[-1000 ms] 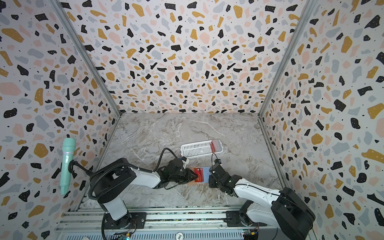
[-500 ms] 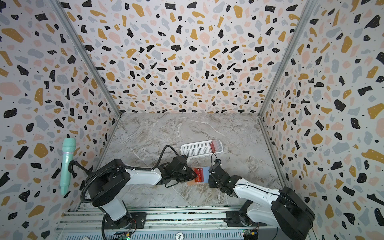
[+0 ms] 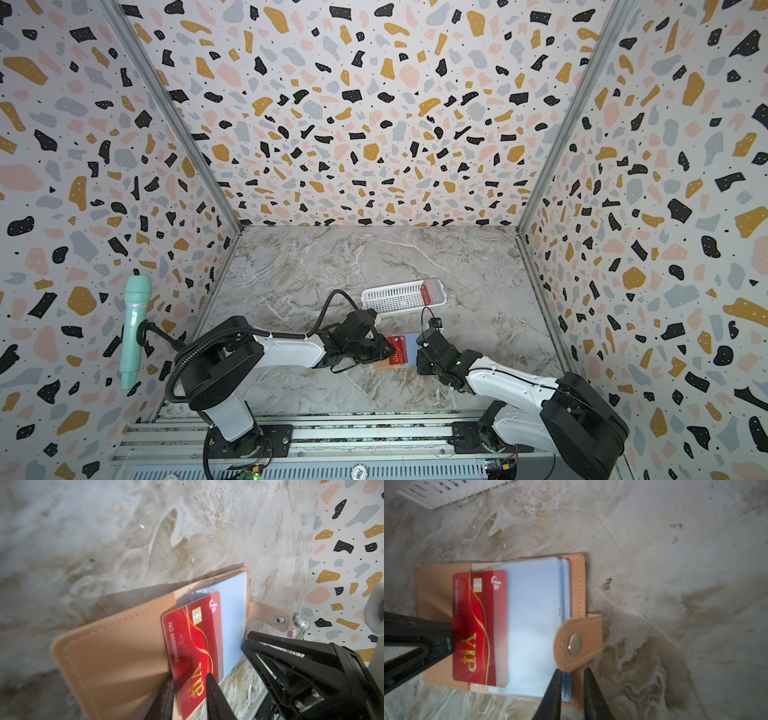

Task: Insert credit cards into a card holder
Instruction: Insert the credit card into the card slot.

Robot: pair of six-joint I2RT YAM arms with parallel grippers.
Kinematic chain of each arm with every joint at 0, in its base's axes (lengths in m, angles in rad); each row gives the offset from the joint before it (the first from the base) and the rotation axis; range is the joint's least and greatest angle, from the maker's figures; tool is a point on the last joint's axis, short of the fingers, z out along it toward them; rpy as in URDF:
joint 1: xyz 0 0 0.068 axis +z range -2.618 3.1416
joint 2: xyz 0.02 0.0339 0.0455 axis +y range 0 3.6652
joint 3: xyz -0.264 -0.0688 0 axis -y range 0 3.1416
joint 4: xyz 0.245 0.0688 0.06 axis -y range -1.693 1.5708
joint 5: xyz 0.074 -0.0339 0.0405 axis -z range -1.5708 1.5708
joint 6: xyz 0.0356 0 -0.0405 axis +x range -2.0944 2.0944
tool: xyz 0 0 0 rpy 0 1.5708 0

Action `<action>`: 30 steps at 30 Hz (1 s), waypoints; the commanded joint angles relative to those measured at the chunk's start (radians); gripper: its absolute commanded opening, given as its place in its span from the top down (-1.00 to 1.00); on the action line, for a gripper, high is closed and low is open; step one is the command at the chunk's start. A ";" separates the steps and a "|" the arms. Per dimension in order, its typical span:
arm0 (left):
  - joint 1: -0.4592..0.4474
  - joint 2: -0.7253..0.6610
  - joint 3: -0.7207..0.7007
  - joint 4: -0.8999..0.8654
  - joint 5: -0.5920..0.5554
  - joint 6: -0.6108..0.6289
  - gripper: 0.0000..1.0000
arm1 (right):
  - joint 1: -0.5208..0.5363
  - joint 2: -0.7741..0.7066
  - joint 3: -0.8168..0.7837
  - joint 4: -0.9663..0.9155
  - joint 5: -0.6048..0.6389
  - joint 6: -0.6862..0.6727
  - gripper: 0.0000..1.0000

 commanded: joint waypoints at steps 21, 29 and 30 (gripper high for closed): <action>-0.041 0.081 0.072 0.076 0.040 -0.039 0.42 | 0.008 -0.014 -0.034 -0.023 -0.038 0.002 0.60; -0.047 0.092 0.088 0.096 0.039 -0.045 0.43 | 0.009 -0.048 -0.039 -0.015 -0.050 -0.003 0.60; -0.047 0.092 0.089 0.098 0.039 -0.047 0.43 | 0.008 -0.056 -0.041 -0.011 -0.054 -0.002 0.61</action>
